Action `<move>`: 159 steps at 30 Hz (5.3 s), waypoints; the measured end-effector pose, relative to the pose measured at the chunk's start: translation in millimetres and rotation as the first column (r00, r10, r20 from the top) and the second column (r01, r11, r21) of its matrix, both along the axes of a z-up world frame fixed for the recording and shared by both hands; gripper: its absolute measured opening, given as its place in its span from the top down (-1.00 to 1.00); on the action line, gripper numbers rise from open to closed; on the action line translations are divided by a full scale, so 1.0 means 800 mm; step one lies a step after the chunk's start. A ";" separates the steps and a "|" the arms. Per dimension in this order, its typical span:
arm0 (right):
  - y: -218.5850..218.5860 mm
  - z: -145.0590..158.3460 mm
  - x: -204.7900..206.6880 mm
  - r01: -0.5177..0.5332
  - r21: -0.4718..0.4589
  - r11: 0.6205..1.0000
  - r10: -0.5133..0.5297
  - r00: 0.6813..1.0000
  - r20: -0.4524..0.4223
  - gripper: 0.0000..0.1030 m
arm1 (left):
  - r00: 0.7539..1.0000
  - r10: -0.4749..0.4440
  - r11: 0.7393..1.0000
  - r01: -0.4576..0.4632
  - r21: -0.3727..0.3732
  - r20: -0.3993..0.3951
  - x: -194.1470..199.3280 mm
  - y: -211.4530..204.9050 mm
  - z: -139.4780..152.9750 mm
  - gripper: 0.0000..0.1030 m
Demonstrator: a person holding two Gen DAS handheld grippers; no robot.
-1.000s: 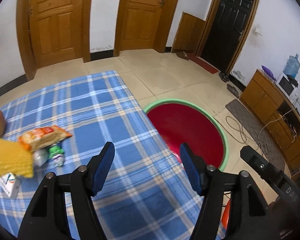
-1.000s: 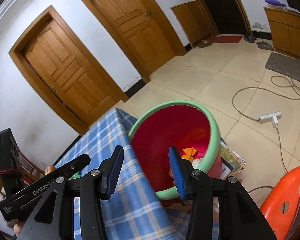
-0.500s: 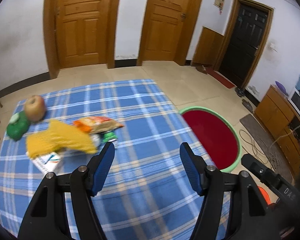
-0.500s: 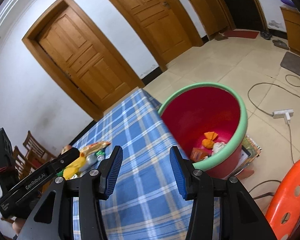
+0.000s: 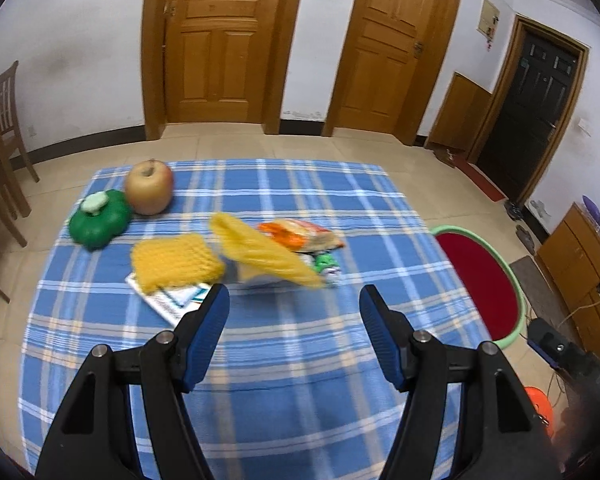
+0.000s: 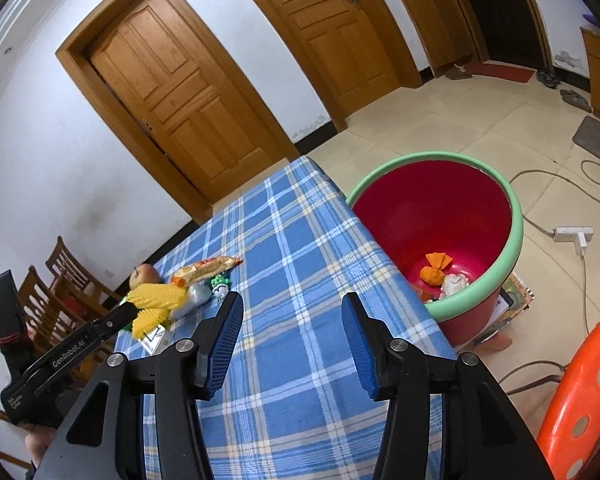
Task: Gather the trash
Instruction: 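Move both open tools back over the table toward the yellow foam nets, then grasp a yellow foam net with the left tool while the right tool grasps another, then carry both yellow foam nets over the red bucket and open both tools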
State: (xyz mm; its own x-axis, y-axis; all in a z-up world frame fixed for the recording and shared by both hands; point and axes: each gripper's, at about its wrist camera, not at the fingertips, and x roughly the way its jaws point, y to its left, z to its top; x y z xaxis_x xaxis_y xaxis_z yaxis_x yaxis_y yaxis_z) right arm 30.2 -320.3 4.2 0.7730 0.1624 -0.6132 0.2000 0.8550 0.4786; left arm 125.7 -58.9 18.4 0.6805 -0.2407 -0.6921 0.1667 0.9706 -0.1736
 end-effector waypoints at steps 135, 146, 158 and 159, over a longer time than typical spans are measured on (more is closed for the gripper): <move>-0.130 -0.070 0.021 0.208 0.047 0.977 -0.204 0.975 -0.090 0.77 | 0.902 -0.428 0.903 0.423 -0.078 -0.059 0.078 -0.284 -0.043 0.73; -0.141 -0.075 0.017 0.223 0.089 0.971 -0.214 0.971 -0.102 0.38 | 0.894 -0.444 0.896 0.442 -0.045 -0.066 0.082 -0.310 -0.051 0.28; -0.130 -0.057 0.011 0.195 0.073 0.978 -0.190 0.980 -0.063 0.32 | 0.905 -0.418 0.908 0.415 -0.057 -0.076 0.068 -0.294 -0.042 0.08; -0.128 -0.054 0.010 0.189 0.071 0.979 -0.185 0.981 -0.056 0.29 | 0.908 -0.413 0.911 0.409 -0.056 -0.077 0.065 -0.290 -0.041 0.07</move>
State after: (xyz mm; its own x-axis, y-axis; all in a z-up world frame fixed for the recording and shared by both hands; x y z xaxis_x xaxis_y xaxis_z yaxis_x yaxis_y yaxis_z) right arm 37.8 -422.8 -38.7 0.7637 0.0648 -0.6424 0.3778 0.7620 0.5259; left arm 177.4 -290.5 -14.2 0.4542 -0.5135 -0.7280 0.5324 0.8117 -0.2403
